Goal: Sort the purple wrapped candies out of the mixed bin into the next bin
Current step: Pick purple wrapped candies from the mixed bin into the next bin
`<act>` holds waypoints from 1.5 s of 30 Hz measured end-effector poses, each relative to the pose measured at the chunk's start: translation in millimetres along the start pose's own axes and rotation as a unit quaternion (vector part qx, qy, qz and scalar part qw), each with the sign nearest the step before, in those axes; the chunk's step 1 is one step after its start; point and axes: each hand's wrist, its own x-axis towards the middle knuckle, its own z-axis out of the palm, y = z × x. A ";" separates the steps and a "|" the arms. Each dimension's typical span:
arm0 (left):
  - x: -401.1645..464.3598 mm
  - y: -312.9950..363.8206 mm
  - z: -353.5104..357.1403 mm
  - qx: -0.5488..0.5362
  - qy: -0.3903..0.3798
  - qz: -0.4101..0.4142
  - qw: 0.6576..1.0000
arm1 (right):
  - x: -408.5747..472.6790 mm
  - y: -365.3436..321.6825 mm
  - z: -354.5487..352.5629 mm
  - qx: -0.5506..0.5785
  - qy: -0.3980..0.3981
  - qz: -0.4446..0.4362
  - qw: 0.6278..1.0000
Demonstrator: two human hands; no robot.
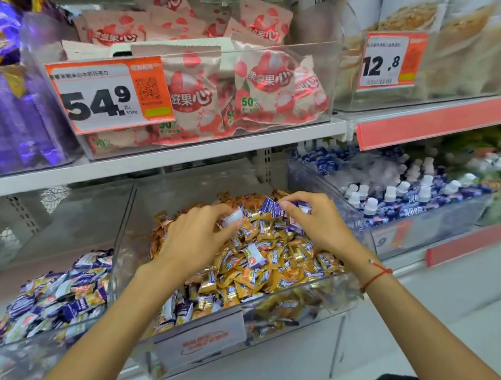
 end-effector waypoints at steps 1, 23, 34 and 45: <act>-1.4 0.9 -0.3 0.002 -0.019 0.007 1.000 | -0.4 0.6 -0.6 -0.014 -0.002 0.003 1.000; -9.8 6.5 -4.4 -0.086 -0.055 0.016 0.995 | -3.0 -14.1 6.4 0.258 -0.092 0.219 0.937; -97.6 -70.8 -81.6 -0.149 0.160 -0.165 0.962 | -0.4 -116.4 50.2 0.132 -0.190 -0.012 0.973; -147.4 -179.4 -76.7 -0.153 0.104 -0.297 0.937 | 19.6 -220.0 215.7 -0.090 -0.377 -0.225 0.894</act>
